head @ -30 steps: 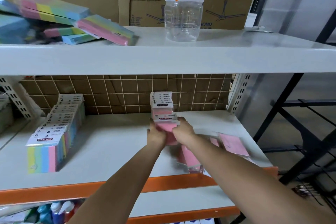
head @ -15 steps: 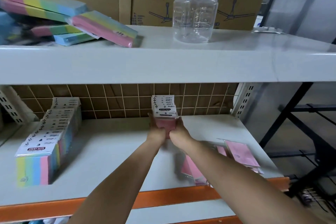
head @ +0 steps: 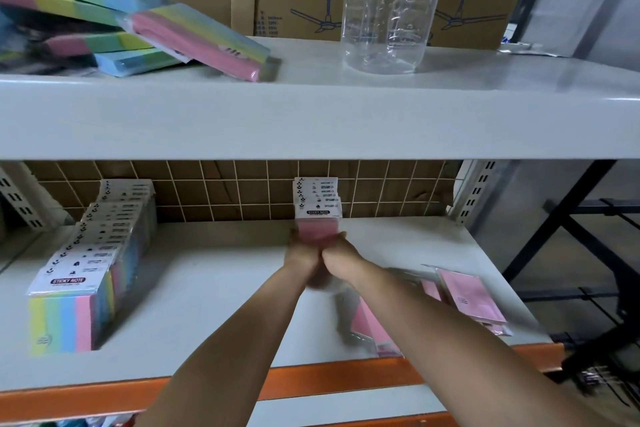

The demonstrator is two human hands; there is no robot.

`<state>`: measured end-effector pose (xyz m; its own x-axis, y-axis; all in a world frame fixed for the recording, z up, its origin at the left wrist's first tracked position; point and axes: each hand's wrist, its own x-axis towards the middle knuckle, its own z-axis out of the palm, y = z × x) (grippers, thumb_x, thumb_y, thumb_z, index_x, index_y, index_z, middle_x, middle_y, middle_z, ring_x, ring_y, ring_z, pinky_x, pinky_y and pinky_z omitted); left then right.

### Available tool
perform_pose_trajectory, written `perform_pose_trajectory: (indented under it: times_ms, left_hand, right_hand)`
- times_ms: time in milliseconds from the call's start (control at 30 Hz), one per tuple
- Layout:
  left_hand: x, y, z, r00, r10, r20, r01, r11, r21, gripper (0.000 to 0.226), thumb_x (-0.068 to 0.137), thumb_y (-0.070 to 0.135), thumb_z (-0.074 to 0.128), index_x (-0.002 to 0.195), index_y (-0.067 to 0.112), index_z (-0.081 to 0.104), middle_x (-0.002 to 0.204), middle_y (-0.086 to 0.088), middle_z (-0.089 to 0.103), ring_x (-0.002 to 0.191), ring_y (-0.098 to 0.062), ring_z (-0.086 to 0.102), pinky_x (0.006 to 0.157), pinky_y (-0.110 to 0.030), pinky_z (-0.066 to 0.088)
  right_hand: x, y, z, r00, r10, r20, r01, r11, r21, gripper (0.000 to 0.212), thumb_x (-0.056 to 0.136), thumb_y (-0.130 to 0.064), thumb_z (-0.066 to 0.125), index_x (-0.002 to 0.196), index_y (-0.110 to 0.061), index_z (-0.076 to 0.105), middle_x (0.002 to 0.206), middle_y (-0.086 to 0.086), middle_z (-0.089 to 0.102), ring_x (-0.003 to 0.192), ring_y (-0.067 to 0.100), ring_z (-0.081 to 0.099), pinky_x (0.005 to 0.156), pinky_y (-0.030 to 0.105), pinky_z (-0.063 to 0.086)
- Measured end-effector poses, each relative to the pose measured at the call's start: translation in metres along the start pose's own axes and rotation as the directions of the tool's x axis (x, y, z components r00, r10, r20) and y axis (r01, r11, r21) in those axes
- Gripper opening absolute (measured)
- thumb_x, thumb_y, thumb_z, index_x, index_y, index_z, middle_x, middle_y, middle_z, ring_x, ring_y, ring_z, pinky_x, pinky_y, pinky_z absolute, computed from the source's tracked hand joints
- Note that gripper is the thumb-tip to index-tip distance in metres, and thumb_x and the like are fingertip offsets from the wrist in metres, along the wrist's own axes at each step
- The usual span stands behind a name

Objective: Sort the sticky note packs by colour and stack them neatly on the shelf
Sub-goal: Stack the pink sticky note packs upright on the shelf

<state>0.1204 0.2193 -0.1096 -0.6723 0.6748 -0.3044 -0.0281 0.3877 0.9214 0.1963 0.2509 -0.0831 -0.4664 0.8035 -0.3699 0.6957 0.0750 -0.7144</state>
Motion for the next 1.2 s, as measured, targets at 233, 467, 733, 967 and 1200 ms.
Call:
perform_pose_trajectory:
  times_ms: [233,467,733,967,1200]
  left_hand:
    - [-0.007,0.005,-0.009,1.0,0.02,0.008,-0.021,0.985,0.171,0.052,0.094,0.008,0.05,0.143,0.002,0.032,0.139,-0.015,0.049,0.124,-0.029,0.051,0.101,-0.032,0.04]
    - [-0.019,0.014,-0.01,0.998,-0.009,-0.062,0.029,0.942,0.334,0.078,0.092,0.02,0.055,0.152,0.007,0.008,0.148,-0.014,0.04,0.128,-0.03,0.047,0.098,-0.029,0.037]
    - [-0.05,0.029,-0.003,0.962,0.169,-0.214,-0.061,0.898,0.436,0.07,0.085,0.019,0.052,0.149,0.011,0.025,0.149,-0.02,0.028,0.126,-0.039,0.045,0.102,-0.044,0.043]
    - [-0.085,0.043,0.025,0.984,0.167,-0.062,-0.117,0.87,0.479,0.046,0.085,0.022,0.053,0.128,0.006,0.049,0.127,-0.018,0.052,0.113,-0.035,0.053,0.095,-0.04,0.048]
    - [-0.109,0.042,0.044,0.983,0.011,0.185,-0.097,0.882,0.461,0.033,0.088,0.017,0.054,0.118,0.003,0.058,0.114,-0.016,0.062,0.104,-0.029,0.06,0.07,-0.027,0.047]
  right_hand:
    - [-0.002,0.004,-0.008,0.999,0.001,0.033,0.002,0.997,-0.08,0.055,0.099,-0.014,0.036,0.147,0.008,0.019,0.139,0.02,0.047,0.121,0.029,0.051,0.095,0.03,0.041]
    - [-0.01,0.009,-0.019,0.997,-0.073,0.015,0.074,0.997,-0.024,0.014,0.091,-0.006,0.043,0.092,-0.016,0.053,0.078,0.0,0.051,0.081,0.017,0.051,0.06,0.019,0.038]
    - [-0.032,0.012,-0.049,0.993,-0.114,-0.015,0.113,0.992,-0.058,0.052,0.091,-0.01,0.05,0.142,-0.015,0.044,0.146,0.001,0.044,0.131,0.017,0.044,0.089,0.012,0.031]
    - [-0.053,0.028,-0.083,0.983,-0.176,-0.061,0.171,0.983,-0.072,0.027,0.089,-0.003,0.054,0.111,-0.008,0.068,0.105,0.006,0.066,0.091,0.024,0.067,0.069,0.016,0.051]
    - [-0.068,0.047,-0.109,0.976,-0.2,-0.092,0.18,0.967,-0.182,0.017,0.082,-0.007,0.063,0.093,-0.018,0.07,0.094,0.003,0.066,0.077,0.019,0.063,0.07,0.022,0.049]
